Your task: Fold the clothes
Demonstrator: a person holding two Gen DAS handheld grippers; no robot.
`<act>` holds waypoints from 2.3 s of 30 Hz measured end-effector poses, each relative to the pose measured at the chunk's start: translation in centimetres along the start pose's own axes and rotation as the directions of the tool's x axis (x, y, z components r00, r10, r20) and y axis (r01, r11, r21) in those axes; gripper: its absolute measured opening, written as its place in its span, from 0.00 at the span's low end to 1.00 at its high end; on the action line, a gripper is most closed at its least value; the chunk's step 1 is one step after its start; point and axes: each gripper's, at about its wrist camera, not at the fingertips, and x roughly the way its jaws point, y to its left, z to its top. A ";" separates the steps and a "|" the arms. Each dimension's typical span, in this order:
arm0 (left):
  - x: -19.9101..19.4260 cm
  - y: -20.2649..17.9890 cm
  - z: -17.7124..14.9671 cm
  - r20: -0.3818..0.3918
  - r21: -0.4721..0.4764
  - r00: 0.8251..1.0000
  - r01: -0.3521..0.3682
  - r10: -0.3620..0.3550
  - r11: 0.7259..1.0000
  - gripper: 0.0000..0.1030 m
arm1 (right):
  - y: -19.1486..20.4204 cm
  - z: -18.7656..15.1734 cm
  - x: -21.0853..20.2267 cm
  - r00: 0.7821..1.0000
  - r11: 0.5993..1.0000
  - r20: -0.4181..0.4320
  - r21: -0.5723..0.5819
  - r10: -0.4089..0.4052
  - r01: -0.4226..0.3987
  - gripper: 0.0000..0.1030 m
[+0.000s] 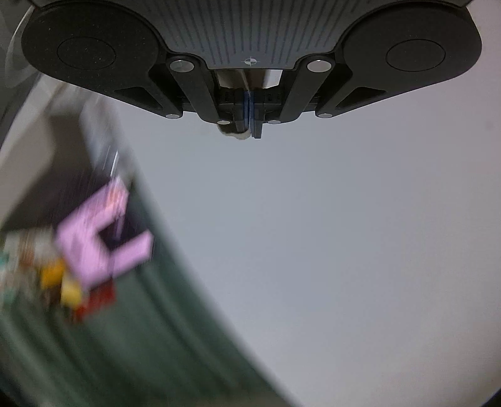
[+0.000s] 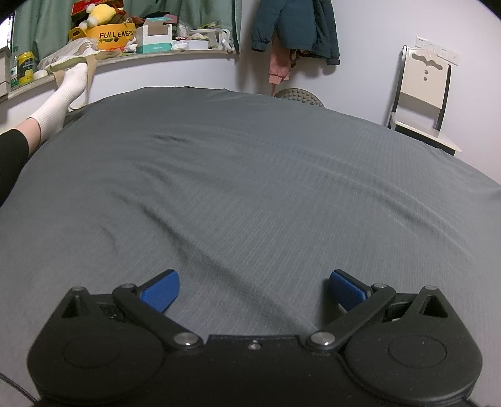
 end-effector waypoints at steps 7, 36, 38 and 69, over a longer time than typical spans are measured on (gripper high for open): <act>-8.1 -2.7 10.4 0.274 -0.005 0.938 0.223 -0.213 0.975 0.01 | 0.1 0.1 0.1 1.000 1.000 0.004 -0.002 0.002 -0.002 1.00; -28.1 -41.4 3.6 0.091 -0.089 -0.265 0.958 -0.960 -0.273 0.01 | -16.0 0.5 -10.1 0.962 0.813 0.243 0.580 -0.123 -0.043 1.00; -28.3 -42.5 0.4 -0.032 -0.075 -0.291 0.955 -0.956 -0.288 0.02 | -18.0 0.0 -9.4 0.983 0.734 0.154 0.679 -0.103 -0.030 1.00; -24.5 -74.6 11.6 -0.096 -0.491 -0.244 0.855 -0.965 -0.167 0.92 | -17.0 9.9 10.7 0.920 0.592 0.111 0.734 0.377 -0.331 0.45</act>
